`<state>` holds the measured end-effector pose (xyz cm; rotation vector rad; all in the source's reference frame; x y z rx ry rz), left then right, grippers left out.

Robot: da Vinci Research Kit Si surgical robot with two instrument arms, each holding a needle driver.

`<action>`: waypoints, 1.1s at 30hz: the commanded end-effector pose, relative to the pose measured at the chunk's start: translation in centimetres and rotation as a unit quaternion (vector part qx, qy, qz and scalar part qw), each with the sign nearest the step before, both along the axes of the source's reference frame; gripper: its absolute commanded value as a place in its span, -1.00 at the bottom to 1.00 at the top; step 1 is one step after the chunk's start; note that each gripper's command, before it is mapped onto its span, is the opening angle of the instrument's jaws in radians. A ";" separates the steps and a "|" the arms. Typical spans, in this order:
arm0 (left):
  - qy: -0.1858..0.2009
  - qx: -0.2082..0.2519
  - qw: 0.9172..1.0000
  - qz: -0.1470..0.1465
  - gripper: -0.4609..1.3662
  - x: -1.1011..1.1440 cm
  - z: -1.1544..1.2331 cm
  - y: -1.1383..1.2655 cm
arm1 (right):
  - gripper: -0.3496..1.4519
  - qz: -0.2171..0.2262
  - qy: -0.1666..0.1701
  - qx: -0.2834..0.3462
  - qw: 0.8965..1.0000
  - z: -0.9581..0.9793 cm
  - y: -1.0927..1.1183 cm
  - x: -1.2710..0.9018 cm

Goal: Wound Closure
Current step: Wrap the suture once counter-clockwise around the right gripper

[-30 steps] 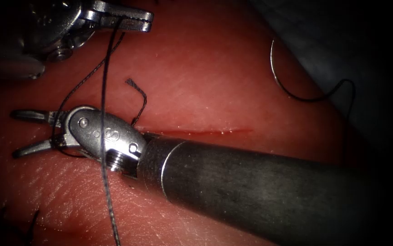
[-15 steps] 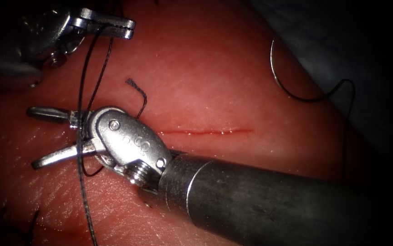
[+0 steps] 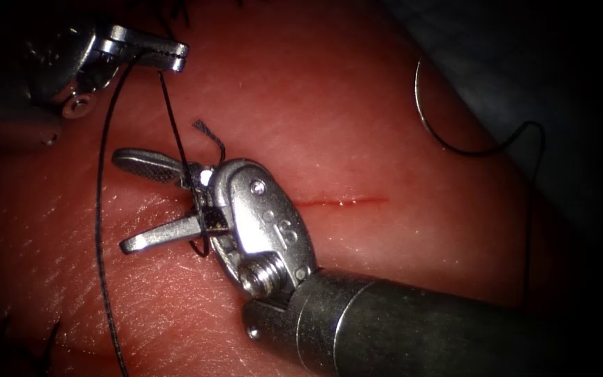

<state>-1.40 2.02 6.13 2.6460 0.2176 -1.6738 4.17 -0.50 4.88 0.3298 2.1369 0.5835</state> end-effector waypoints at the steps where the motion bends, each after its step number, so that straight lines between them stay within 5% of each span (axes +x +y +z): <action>1: 0.002 0.000 1.000 0.001 -0.88 0.00 0.02 -0.01 | 0.49 0.020 0.001 0.015 1.000 -0.03 0.02 0.02; 7: 0.005 -0.001 1.000 0.003 -0.88 -0.02 0.07 -0.13 | 0.28 0.083 -0.003 0.051 0.995 -0.01 0.11 -0.12; 14: 0.006 -0.002 1.000 0.005 -0.88 -0.02 0.02 -0.21 | 0.20 0.024 -0.009 -0.011 1.000 0.01 0.16 -0.16; 17: 0.007 -0.003 1.000 0.006 -0.88 -0.04 0.01 -0.26 | 0.08 0.035 -0.036 -0.004 0.999 0.02 0.16 -0.16; 20: 0.012 -0.005 1.000 0.005 -0.88 -0.06 0.01 -0.34 | -0.07 0.041 -0.067 0.028 0.997 0.04 0.17 -0.16; 33: 0.021 -0.010 1.000 0.015 -0.88 -0.13 0.11 -0.83 | -0.01 0.074 -0.145 0.214 0.963 0.18 0.07 -0.17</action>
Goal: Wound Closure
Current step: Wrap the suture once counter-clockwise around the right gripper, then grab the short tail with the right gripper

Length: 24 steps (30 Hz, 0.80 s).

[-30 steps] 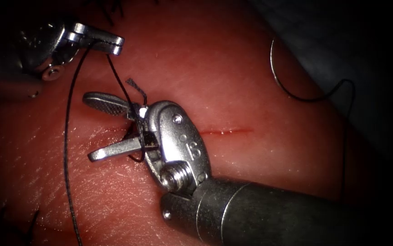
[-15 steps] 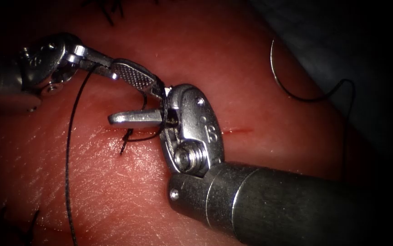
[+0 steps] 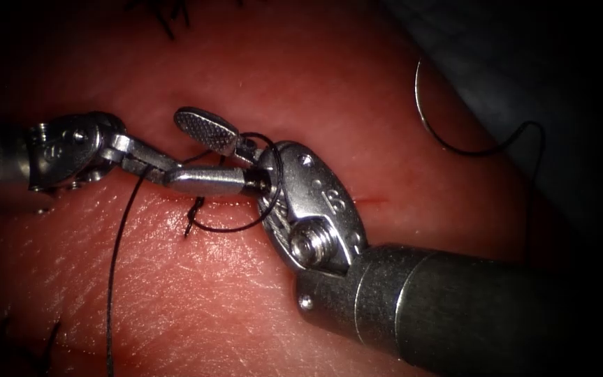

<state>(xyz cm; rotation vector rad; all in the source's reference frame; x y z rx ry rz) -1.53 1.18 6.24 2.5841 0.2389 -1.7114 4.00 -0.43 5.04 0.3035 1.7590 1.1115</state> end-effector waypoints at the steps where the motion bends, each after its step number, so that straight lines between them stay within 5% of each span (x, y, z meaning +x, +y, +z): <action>1: 0.000 0.001 1.000 0.000 -0.88 0.00 0.00 0.00 | -0.01 0.001 -0.008 0.006 1.000 0.03 -0.01 0.00; 7: 0.004 -0.004 1.000 0.000 -0.88 -0.02 0.01 -0.12 | -0.02 0.006 -0.060 0.032 0.998 0.08 -0.04 -0.02; 15: 0.009 -0.010 1.000 -0.004 -0.88 -0.05 0.02 -0.25 | -0.07 0.015 -0.174 0.044 0.984 0.09 -0.01 -0.08; 24: 0.010 -0.011 1.000 -0.009 -0.88 -0.09 0.03 -0.26 | 0.11 -0.006 -0.309 0.093 0.946 0.12 -0.02 0.03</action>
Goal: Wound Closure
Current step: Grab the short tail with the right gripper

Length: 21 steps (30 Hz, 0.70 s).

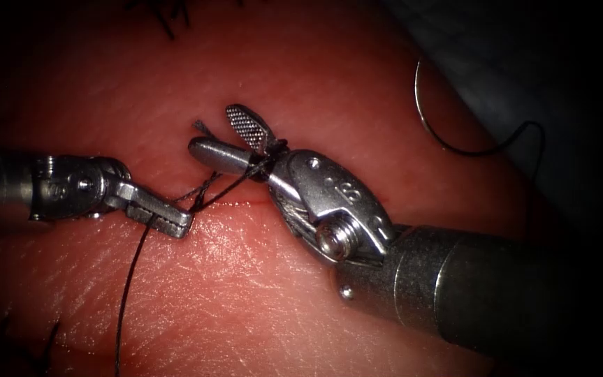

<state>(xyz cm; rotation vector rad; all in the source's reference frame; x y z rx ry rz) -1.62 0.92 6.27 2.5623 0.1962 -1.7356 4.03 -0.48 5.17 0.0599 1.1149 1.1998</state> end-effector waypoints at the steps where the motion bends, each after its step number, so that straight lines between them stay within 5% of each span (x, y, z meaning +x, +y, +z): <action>1: 0.000 0.000 1.000 -0.001 -0.88 -0.01 0.00 0.01 | 0.13 -0.004 -0.016 0.014 1.000 -0.01 0.03 0.02; 11: -0.001 0.002 1.000 0.000 -0.88 -0.02 0.00 0.01 | 0.10 -0.020 -0.026 0.060 0.998 0.03 -0.02 0.19; 21: -0.002 0.003 1.000 0.003 -0.88 -0.02 0.00 0.01 | -0.01 -0.010 -0.070 0.077 0.995 0.11 0.05 0.23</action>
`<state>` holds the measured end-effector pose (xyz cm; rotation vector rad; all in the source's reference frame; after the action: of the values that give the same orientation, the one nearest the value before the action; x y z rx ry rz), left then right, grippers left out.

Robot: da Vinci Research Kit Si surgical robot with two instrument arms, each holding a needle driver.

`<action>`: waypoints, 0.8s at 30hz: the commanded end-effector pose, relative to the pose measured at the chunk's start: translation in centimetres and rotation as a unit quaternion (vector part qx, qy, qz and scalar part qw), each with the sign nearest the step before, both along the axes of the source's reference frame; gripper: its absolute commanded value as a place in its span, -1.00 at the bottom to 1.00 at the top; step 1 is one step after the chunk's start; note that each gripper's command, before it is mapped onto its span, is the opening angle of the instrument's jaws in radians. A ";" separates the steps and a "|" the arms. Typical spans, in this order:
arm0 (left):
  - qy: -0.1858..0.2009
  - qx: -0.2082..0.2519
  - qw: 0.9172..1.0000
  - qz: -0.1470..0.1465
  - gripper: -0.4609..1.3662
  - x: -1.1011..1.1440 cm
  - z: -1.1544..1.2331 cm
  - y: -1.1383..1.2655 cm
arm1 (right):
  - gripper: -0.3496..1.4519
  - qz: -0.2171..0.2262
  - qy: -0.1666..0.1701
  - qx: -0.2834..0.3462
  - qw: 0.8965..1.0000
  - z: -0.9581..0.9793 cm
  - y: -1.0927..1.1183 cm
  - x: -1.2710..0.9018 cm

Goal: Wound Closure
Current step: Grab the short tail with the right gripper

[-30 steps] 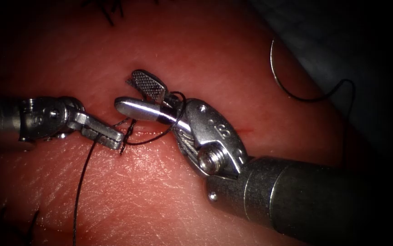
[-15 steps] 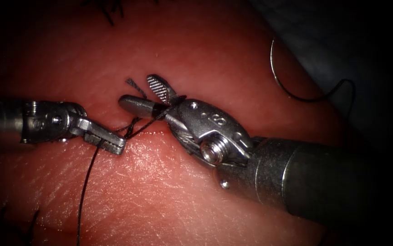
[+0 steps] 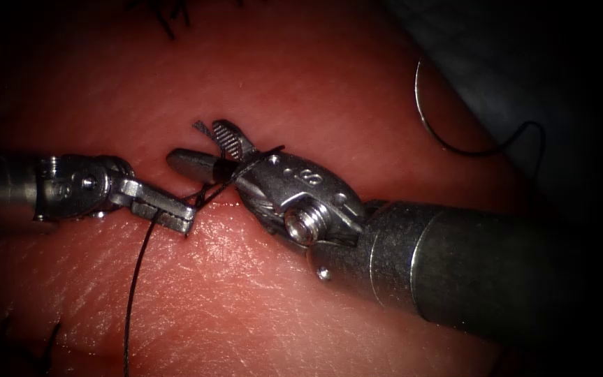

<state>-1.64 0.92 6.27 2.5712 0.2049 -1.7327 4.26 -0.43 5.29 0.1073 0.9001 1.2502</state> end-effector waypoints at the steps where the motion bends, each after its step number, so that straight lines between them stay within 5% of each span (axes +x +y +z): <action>1: 0.000 -0.001 1.000 0.003 -0.88 0.00 0.00 0.01 | 0.00 0.002 -0.003 -0.001 1.000 0.01 0.01 0.00; 19: -0.003 0.003 1.000 0.004 -0.88 -0.02 0.03 0.03 | -0.13 -0.021 -0.022 0.017 0.999 0.24 -0.07 0.03; 22: -0.004 0.005 1.000 0.004 -0.88 -0.03 0.04 0.04 | -0.22 -0.025 -0.024 0.019 0.999 0.27 -0.09 0.04; 24: -0.004 0.005 1.000 0.004 -0.88 -0.03 0.04 0.04 | -0.53 -0.026 -0.021 0.019 0.999 0.26 -0.10 0.05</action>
<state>-1.67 0.97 6.32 2.5848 0.2190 -1.7278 4.32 -0.53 5.55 0.1373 0.8307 1.2155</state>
